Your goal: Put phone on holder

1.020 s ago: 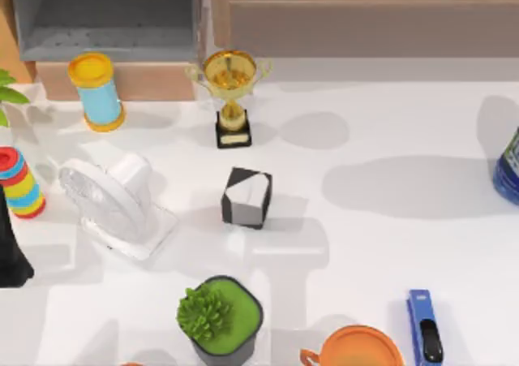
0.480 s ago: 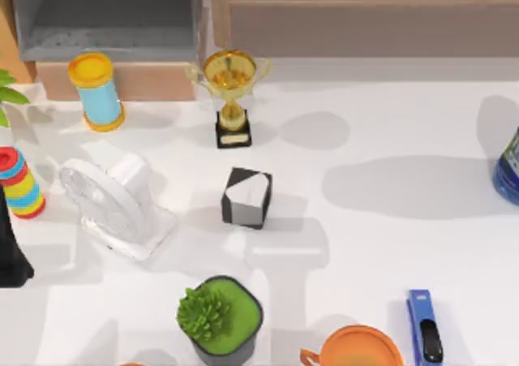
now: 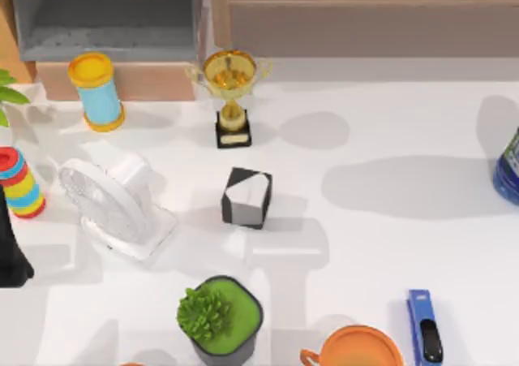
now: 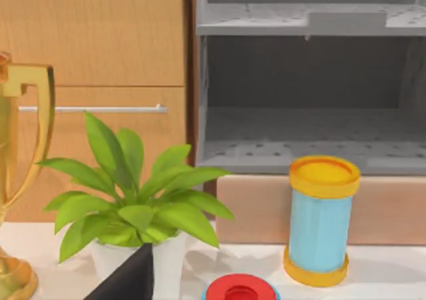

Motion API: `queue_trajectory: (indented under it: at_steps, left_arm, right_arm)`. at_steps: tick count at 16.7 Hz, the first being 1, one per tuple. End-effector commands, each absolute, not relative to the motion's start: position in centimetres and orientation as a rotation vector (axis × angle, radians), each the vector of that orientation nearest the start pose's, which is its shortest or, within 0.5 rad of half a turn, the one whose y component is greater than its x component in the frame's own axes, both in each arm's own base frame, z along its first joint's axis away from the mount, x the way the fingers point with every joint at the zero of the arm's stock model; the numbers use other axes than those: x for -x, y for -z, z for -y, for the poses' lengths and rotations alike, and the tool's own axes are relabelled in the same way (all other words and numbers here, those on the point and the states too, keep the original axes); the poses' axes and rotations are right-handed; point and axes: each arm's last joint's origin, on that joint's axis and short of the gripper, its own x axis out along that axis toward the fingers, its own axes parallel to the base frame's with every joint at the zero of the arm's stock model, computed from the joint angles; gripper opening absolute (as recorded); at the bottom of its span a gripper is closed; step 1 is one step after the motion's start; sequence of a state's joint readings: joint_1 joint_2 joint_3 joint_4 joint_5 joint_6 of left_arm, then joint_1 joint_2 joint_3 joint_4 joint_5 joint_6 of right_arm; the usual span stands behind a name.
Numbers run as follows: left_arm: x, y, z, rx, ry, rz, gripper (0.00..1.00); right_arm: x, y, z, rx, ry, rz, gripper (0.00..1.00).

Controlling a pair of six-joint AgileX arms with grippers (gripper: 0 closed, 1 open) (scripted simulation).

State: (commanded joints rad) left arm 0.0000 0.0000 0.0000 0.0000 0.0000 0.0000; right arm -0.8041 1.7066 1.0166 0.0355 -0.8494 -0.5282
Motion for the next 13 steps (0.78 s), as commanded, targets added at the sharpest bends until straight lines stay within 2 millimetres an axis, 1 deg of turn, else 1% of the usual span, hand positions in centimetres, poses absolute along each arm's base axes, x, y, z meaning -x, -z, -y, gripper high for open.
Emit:
queue_trajectory:
  at_steps: [8, 9, 13]
  left_arm:
    - [-10.57, -16.0, 0.12, 0.0, 0.0, 0.0, 1.0]
    - [-10.57, -16.0, 0.12, 0.0, 0.0, 0.0, 1.0]
    - [-10.57, -16.0, 0.12, 0.0, 0.0, 0.0, 1.0]
  right_arm:
    - [-26.69, -19.74, 24.04, 0.045, -0.17, -0.417, 0.98]
    - [-26.69, -19.74, 24.04, 0.045, -0.17, -0.417, 1.0]
    - [-26.69, -19.74, 24.04, 0.045, -0.17, -0.417, 1.0]
